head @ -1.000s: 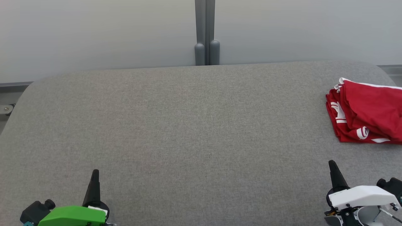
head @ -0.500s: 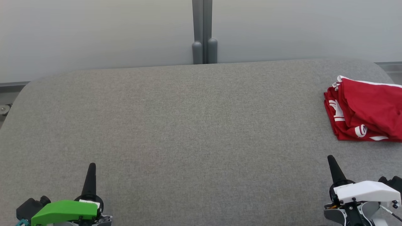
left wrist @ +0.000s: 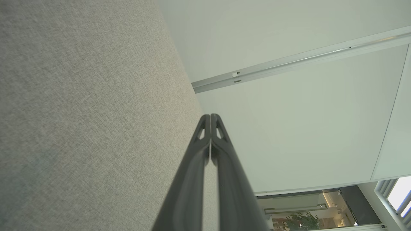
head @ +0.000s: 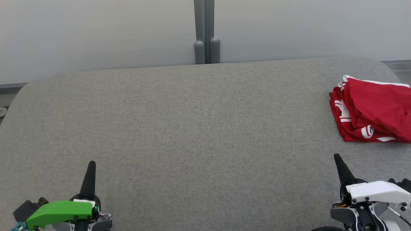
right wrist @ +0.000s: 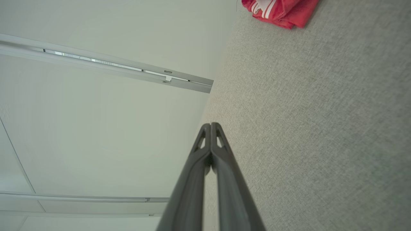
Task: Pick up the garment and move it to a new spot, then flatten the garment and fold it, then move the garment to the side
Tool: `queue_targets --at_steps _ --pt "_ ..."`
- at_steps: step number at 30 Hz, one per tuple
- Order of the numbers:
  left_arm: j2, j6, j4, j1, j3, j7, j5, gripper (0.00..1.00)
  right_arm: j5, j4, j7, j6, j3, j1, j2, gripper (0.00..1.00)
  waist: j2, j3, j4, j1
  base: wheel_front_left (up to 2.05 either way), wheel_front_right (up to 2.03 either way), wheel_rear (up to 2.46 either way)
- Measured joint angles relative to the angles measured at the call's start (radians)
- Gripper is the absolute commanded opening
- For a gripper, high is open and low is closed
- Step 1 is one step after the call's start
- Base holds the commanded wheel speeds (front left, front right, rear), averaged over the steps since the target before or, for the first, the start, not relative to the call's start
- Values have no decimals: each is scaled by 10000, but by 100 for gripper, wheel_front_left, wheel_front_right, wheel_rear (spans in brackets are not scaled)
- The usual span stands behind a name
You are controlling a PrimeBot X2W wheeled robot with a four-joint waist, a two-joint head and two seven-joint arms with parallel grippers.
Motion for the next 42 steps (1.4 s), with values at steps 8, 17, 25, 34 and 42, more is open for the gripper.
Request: queue_targets --at_steps 8,17,25,34,42 --pt "-31 0 -38 -95 111 159 -593 0 761 -40 176 -2 -15 -102 -8 0 0 39 -53 0 0 0 0" --pt "-71 0 -88 -232 215 345 -1202 0 1586 -84 351 -2 -36 -205 -15 0 0 82 -113 0 0 0 0" --pt "-100 0 -136 -338 324 499 -1732 0 2257 -121 512 -2 -54 -303 -25 0 0 122 -167 0 0 0 0" --pt "-127 0 -173 -448 428 644 -2282 0 2964 -157 662 -2 -71 -383 -35 0 0 166 -227 0 0 0 0" --pt "-134 0 -176 -458 456 698 -2370 0 3103 -171 702 -2 -75 -399 -36 0 0 174 -239 0 0 0 0"
